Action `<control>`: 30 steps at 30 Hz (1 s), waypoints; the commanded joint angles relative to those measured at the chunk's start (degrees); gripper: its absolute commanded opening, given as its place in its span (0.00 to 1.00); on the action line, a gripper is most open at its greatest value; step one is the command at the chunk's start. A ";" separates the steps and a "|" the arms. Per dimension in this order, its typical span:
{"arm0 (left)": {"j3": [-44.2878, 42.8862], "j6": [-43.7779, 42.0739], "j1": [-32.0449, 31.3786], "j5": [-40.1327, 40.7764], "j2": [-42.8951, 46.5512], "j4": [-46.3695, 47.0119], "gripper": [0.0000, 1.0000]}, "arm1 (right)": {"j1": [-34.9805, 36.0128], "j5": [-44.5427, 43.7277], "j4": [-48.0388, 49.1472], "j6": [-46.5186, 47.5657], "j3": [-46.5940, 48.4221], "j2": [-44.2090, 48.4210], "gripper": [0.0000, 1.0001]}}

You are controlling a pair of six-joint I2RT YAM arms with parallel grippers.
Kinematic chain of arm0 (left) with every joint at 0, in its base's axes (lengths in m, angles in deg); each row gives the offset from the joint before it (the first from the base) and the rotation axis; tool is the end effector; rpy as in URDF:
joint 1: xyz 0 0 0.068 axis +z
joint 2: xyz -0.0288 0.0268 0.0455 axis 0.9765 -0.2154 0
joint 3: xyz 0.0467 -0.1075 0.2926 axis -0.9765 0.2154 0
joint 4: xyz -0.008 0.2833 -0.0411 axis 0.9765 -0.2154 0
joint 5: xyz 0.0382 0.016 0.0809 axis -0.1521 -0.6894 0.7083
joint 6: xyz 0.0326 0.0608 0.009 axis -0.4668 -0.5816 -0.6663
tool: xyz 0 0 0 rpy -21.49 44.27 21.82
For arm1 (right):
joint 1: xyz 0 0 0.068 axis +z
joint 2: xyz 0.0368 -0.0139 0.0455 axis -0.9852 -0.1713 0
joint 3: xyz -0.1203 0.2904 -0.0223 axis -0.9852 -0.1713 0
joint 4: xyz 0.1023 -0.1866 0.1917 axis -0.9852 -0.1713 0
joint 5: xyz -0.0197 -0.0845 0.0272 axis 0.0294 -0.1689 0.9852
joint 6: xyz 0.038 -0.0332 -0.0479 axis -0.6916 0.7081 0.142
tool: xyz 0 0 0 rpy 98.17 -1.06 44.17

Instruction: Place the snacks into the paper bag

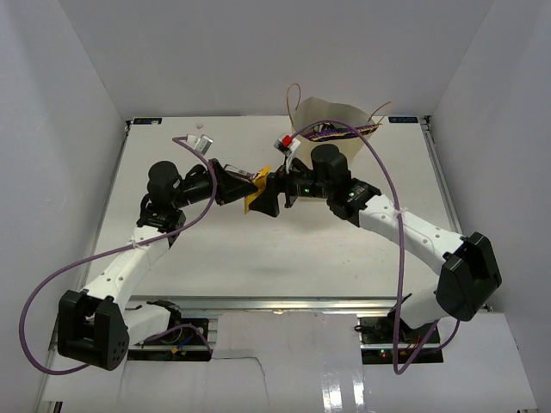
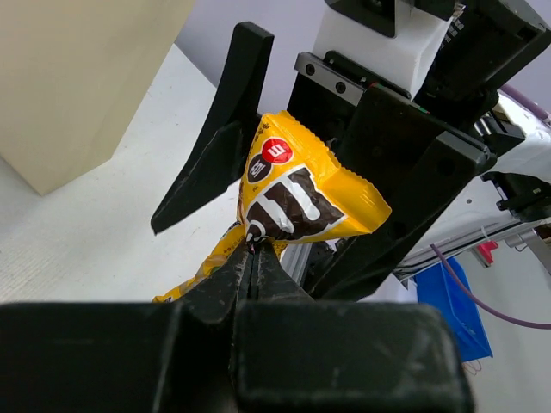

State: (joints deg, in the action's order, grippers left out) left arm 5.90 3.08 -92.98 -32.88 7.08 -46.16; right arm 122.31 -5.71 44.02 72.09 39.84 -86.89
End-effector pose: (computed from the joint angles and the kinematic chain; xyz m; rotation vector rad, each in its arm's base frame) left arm 0.2524 -0.1159 0.3566 0.3955 1.7388 -1.4558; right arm 0.2630 0.2746 0.3742 -0.8329 1.7261 1.1179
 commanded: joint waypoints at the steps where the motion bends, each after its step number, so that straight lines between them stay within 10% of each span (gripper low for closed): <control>1: 0.78 2.12 -0.40 -0.90 1.40 3.06 0.08 | 1.51 -3.14 7.45 -8.91 0.75 -0.67 0.96; 6: 1.48 2.82 -0.40 -0.46 1.93 3.85 0.08 | 1.86 -1.47 9.56 -9.18 2.08 -2.25 0.89; 15: 2.10 5.81 -0.40 3.23 3.69 4.99 0.33 | 1.95 2.49 11.14 -8.13 1.82 -3.04 0.30; 23: 0.53 7.49 0.04 16.98 5.70 4.38 0.86 | 0.55 16.51 10.45 1.26 2.16 -0.76 0.16; 30: -4.48 4.41 1.53 32.31 7.03 -10.81 0.96 | -12.36 20.61 -3.86 16.37 16.12 0.65 0.11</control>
State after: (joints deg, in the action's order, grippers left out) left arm 4.71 9.16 -92.11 -10.09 13.46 -49.57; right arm 115.69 12.98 45.09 78.89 46.94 -89.69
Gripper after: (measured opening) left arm 0.961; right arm 0.306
